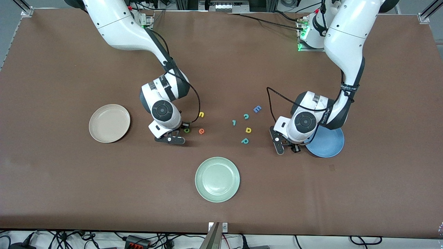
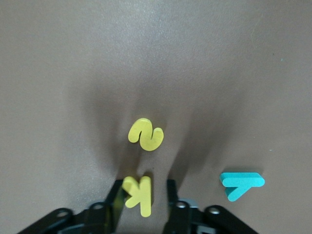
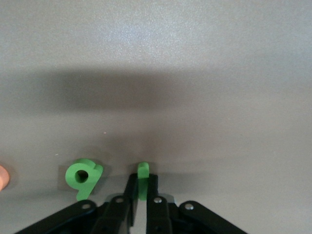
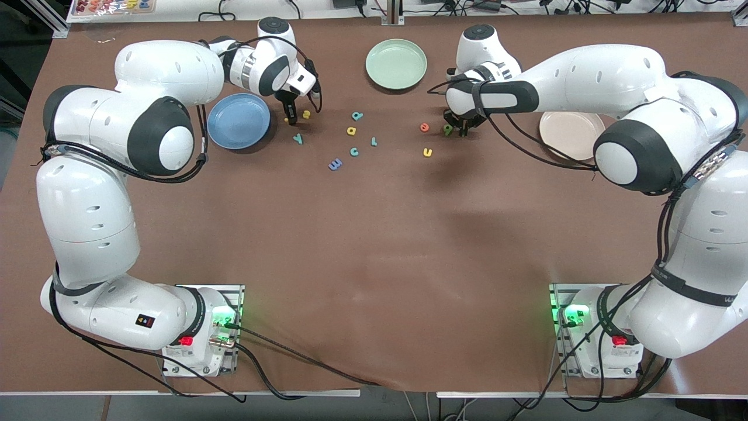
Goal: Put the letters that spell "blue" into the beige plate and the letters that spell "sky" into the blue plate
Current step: 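Grasp the green l with the right gripper while the left grasps yellow k, then drop the green l on the white plate while the left drops k on blue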
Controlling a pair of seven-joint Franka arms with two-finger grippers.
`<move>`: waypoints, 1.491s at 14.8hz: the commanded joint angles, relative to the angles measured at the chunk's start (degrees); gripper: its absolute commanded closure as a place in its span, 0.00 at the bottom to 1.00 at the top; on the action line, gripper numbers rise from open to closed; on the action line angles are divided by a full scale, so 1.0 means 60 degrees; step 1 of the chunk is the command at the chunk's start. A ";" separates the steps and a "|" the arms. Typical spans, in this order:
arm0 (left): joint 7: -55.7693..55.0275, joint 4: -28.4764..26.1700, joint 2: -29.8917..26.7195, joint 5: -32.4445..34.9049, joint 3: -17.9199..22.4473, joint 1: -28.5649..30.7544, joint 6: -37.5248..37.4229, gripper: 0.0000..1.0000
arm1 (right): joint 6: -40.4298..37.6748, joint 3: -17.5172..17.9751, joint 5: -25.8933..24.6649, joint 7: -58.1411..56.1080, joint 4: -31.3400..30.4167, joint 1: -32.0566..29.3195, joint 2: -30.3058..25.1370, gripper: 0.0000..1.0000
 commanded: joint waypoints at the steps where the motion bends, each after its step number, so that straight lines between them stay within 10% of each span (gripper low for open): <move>1: 0.0117 -0.0067 0.0065 0.0190 -0.0030 -0.0002 0.0069 0.91 | 0.0032 -0.0052 0.0052 -0.0009 0.0159 -0.0017 0.0013 1.00; 15: -0.0628 0.0052 -0.1370 0.0116 0.0087 0.1566 -0.3110 0.94 | -0.1462 -0.1195 -0.0079 -0.4749 -0.2636 -0.2520 -0.2697 1.00; 17: -0.1853 -0.0357 -0.1705 0.0116 -0.0015 0.1522 -0.3139 0.66 | -0.1462 -0.1195 -0.0094 -0.5353 -0.2813 -0.2917 -0.2624 1.00; 19: -0.2489 -0.0447 -0.1941 0.0145 -0.0044 0.1318 -0.3154 0.00 | -0.1418 -0.1195 -0.0079 -0.5721 -0.2960 -0.3166 -0.2580 1.00; 22: -0.2651 -0.0331 -0.2000 0.0102 -0.0044 0.1273 -0.3154 0.00 | -0.1316 -0.1209 -0.0094 -0.5721 -0.3048 -0.3240 -0.2362 0.97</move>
